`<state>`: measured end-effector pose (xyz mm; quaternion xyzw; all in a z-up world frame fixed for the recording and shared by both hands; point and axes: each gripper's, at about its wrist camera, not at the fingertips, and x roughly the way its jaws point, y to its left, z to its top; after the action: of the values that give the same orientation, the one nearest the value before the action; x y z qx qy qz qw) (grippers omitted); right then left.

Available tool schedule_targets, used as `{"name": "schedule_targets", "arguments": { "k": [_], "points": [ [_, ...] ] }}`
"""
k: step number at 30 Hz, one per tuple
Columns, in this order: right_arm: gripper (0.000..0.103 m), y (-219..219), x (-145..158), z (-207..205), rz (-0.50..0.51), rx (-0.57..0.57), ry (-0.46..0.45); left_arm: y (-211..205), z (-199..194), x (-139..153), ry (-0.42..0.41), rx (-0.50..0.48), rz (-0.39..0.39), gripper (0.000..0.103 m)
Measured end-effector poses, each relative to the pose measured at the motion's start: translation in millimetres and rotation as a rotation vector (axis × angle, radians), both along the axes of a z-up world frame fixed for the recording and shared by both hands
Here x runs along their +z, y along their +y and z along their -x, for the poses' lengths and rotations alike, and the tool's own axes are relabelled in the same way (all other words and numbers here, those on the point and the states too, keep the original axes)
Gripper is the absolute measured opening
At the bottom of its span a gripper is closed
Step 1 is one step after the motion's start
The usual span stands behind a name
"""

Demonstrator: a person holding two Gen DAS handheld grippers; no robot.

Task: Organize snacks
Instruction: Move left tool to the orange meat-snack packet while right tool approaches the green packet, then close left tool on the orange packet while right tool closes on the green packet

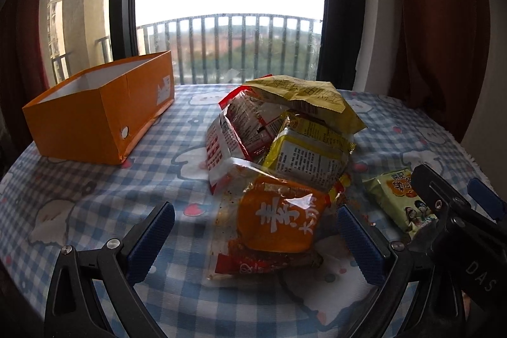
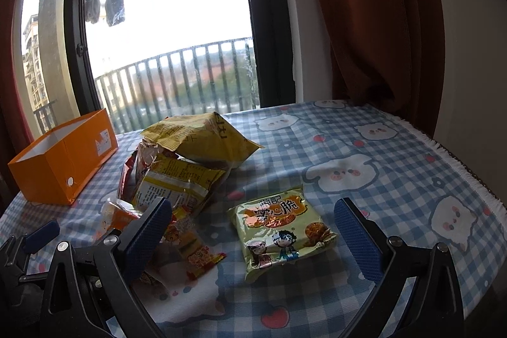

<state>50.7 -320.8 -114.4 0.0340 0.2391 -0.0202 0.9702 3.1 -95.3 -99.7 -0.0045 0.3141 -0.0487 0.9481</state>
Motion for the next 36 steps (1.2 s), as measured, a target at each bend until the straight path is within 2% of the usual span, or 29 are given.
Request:
{"name": "schedule_targets", "arguments": {
  "k": [6, 11, 14, 16, 20, 29, 36],
  "points": [
    [0.103, 6.0, -11.3, -15.4, 0.032, 0.013, 0.051, -5.8, -12.3, -14.2, 0.064, -0.026, -0.009, 0.102],
    [0.103, 3.8, -27.6, -36.8, 0.002, 0.011, 0.153, -9.9, -24.6, -27.2, 0.124, -0.033, -0.028, 0.102],
    [0.103, 2.5, -36.7, -48.1, -0.017, 0.033, 0.223, -8.2, -33.2, -33.8, 0.176, -0.011, -0.030, 0.095],
    [0.103, 5.1, -36.5, -48.6, -0.006, 0.043, 0.224, -6.1, -37.7, -36.8, 0.195, 0.002, -0.018, 0.092],
    [0.103, 7.0, -36.0, -51.4, 0.003, 0.049, 0.237, -3.0, -42.9, -40.1, 0.208, 0.022, -0.011, 0.078],
    [0.103, -2.5, -32.3, -64.2, 0.112, -0.046, 0.261, -14.5, -55.1, -40.5, 0.238, -0.001, -0.033, 0.074],
    [0.103, -15.7, -46.9, -81.9, 0.044, -0.066, 0.367, -29.3, -61.2, -40.9, 0.245, -0.031, -0.060, 0.074]
  ]
}}
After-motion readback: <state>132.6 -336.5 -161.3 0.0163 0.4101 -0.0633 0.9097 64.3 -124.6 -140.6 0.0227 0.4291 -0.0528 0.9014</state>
